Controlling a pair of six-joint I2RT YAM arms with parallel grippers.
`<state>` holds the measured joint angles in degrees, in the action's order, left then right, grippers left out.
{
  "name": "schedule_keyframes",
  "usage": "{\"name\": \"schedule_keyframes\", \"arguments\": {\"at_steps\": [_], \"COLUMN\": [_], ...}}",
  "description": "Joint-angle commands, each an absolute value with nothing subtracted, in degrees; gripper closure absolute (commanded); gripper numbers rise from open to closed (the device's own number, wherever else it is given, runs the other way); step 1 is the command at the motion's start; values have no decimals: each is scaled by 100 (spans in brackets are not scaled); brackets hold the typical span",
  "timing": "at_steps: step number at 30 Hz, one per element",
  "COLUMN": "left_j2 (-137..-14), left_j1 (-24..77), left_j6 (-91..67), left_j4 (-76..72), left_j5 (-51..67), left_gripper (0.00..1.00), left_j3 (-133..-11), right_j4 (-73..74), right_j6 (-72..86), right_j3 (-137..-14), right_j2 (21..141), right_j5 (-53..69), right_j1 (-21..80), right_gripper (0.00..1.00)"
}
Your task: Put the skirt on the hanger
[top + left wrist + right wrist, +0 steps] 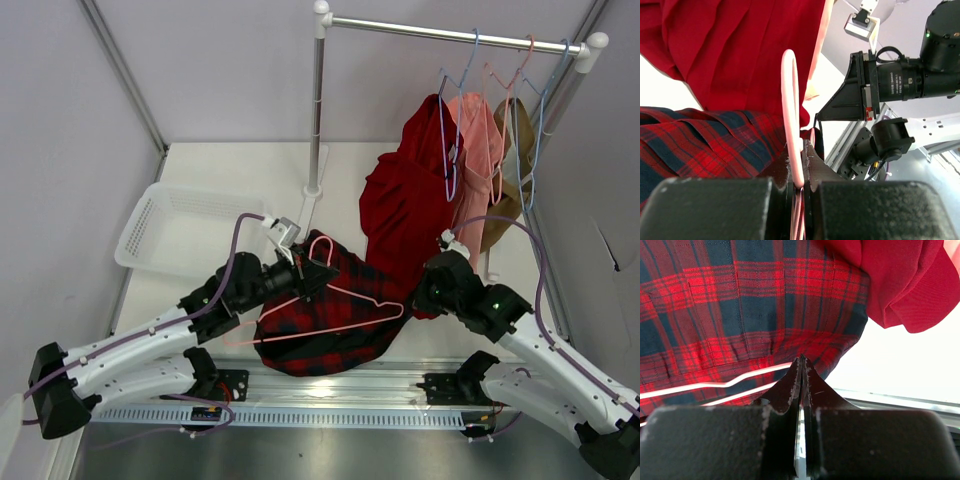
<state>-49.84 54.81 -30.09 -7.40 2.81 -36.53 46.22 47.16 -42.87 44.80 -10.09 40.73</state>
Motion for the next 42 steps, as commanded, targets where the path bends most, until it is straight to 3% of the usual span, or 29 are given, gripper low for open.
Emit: {"name": "schedule_keyframes", "arguments": {"at_steps": [1, 42], "left_j2": [-5019, -5520], "left_j1": [5449, 5458], "left_j6": [-3164, -3401], "left_j4": [-1134, -1846], "left_j5": [457, 194], "left_gripper": [100, 100], "left_j3": [-3647, -3647], "right_j4": [4632, 4667], "right_j6": [4720, 4605], "right_j3": [-4526, -4825], "right_j2": [4386, 4351], "right_j5": [-1160, -896], "right_j1": [4043, 4043], "right_gripper": [100, 100]}}
